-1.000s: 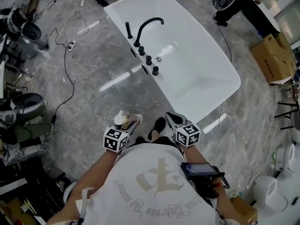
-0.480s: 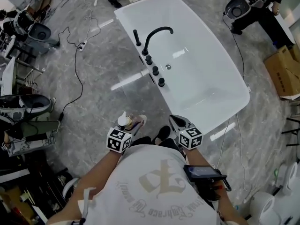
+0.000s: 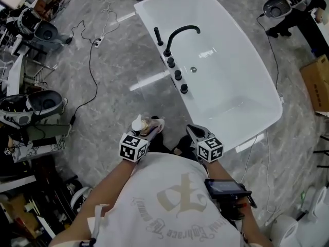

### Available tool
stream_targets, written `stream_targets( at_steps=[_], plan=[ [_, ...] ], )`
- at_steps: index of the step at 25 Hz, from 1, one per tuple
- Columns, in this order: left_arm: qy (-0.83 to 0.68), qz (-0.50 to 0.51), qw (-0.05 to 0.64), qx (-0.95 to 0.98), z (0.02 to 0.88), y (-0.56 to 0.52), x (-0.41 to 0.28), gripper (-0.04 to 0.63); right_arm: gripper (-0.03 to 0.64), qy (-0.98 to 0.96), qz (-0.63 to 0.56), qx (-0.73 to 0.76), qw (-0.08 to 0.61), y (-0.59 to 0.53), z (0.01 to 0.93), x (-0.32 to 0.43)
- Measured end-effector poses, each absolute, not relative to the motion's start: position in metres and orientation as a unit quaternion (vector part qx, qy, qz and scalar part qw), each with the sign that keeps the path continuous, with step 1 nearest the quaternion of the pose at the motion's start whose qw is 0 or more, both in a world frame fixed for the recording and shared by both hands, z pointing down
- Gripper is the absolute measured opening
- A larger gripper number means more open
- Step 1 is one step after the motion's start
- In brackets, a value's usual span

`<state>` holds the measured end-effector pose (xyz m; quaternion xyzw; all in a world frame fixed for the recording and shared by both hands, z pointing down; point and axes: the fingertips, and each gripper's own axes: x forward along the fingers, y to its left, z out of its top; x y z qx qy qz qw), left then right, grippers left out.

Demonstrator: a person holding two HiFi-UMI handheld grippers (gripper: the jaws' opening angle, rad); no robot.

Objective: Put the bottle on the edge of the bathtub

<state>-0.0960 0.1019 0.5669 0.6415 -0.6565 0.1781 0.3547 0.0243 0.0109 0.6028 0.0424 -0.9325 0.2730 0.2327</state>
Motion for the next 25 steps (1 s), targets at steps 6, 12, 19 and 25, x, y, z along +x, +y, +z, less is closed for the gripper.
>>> stream_targets(
  at_steps=[6,12,19,25],
  plan=[
    [-0.64,0.182,0.353,0.657,0.584,0.053,-0.134,0.219,0.006,-0.93,0.274,0.075,0.232,-0.03,0.609,0.004],
    [-0.597,0.202,0.34,0.698,0.59,0.005,-0.179,0.219,0.006,-0.923,0.281,0.13,0.229,-0.068,0.612,-0.035],
    [-0.544,0.228,0.328,0.738,0.6,-0.039,-0.23,0.219,0.006,-0.916,0.291,0.186,0.206,-0.1,0.612,-0.087],
    [-0.514,0.244,0.322,0.757,0.604,-0.053,-0.252,0.219,0.006,-0.909,0.293,0.222,0.198,-0.11,0.608,-0.105]
  ],
)
